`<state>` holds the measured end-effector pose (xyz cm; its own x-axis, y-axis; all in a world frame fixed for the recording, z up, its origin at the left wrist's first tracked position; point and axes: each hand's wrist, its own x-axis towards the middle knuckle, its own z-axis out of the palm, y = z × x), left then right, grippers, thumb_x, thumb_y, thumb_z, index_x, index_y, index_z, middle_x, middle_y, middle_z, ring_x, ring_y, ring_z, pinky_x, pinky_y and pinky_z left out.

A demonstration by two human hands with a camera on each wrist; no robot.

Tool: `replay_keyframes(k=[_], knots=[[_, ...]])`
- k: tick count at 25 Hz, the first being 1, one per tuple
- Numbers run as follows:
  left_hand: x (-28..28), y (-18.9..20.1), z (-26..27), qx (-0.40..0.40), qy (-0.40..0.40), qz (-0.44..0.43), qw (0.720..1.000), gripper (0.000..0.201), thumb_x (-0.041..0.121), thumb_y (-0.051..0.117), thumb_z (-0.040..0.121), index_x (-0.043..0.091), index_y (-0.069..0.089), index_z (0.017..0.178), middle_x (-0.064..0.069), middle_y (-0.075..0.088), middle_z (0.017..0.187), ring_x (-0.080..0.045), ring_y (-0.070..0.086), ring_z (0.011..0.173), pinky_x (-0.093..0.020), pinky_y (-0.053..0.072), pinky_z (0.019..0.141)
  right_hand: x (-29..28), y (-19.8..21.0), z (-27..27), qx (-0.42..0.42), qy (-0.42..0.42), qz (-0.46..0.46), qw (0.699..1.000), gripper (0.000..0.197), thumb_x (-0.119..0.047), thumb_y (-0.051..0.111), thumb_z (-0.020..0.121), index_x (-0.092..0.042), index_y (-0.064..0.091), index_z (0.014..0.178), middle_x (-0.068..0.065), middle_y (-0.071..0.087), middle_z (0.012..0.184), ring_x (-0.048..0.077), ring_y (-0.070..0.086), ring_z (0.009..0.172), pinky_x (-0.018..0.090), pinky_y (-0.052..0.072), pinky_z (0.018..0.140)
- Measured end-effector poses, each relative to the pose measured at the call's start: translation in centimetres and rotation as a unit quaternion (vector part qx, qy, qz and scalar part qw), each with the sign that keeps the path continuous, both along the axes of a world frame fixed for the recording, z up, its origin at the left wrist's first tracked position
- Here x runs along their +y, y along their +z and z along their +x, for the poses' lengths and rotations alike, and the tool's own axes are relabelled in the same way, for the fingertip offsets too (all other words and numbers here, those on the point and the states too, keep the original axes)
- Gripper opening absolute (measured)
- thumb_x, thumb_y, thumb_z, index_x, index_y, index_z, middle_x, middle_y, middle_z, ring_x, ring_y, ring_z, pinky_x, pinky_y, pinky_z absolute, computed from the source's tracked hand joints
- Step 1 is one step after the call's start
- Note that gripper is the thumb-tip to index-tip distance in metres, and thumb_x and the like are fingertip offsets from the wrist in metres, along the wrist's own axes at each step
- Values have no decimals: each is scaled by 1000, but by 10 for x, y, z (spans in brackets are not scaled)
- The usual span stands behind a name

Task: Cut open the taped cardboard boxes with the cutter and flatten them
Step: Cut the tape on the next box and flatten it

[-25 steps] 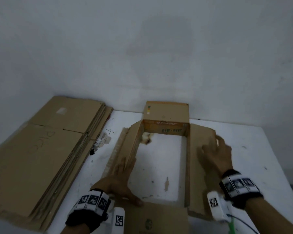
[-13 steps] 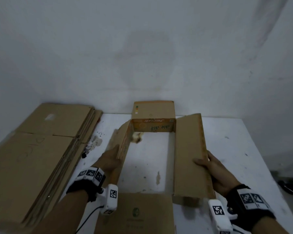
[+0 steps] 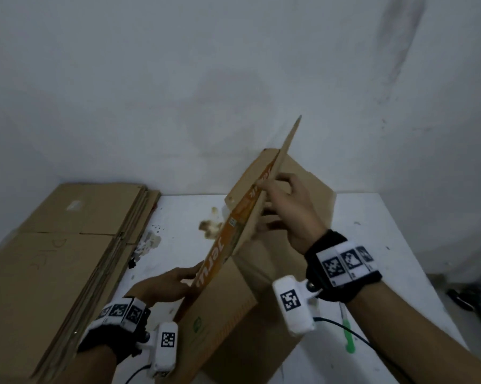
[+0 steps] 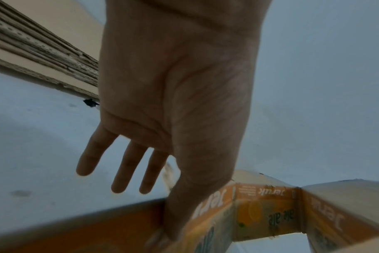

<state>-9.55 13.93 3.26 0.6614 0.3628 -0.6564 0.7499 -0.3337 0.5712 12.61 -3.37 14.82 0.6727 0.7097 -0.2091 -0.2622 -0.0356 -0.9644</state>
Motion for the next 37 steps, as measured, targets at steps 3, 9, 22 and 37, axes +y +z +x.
replay_keyframes(k=[3, 9, 22, 37], knots=[[-8, 8, -22, 15, 60, -40, 997, 53, 67, 42, 96, 54, 34, 146, 5, 37, 156, -23, 40, 139, -44, 41, 105, 42, -21, -19, -4, 14, -36, 999, 55, -43, 70, 82, -32, 45, 130, 18, 70, 107, 29, 69, 82, 55, 61, 74], [-23, 20, -45, -16, 166, -132, 977, 116, 105, 41, 46, 47, 37, 147, 3, 43, 153, -24, 44, 136, -54, 37, 110, 108, -59, -33, -32, 55, -63, 996, 68, -42, 63, 89, -28, 35, 149, 15, 59, 134, 34, 63, 112, 50, 58, 90], [-37, 25, -36, -72, 146, -57, 985, 152, 92, 66, 29, 40, 2, 157, 2, 2, 167, -27, 11, 152, -48, 19, 119, 85, -131, -20, -245, 145, -353, 891, 85, -52, 68, 85, -23, 26, 154, 18, 29, 154, 39, 31, 140, 44, 36, 110], [-15, -12, -74, 17, 294, -105, 950, 123, 95, 58, 38, 37, 39, 144, -9, 48, 140, -31, 48, 127, -53, 35, 110, 33, -166, -6, 60, 148, -397, 904, 123, -72, 83, 51, -7, 41, 146, 17, 52, 142, 34, 55, 118, 42, 51, 79]])
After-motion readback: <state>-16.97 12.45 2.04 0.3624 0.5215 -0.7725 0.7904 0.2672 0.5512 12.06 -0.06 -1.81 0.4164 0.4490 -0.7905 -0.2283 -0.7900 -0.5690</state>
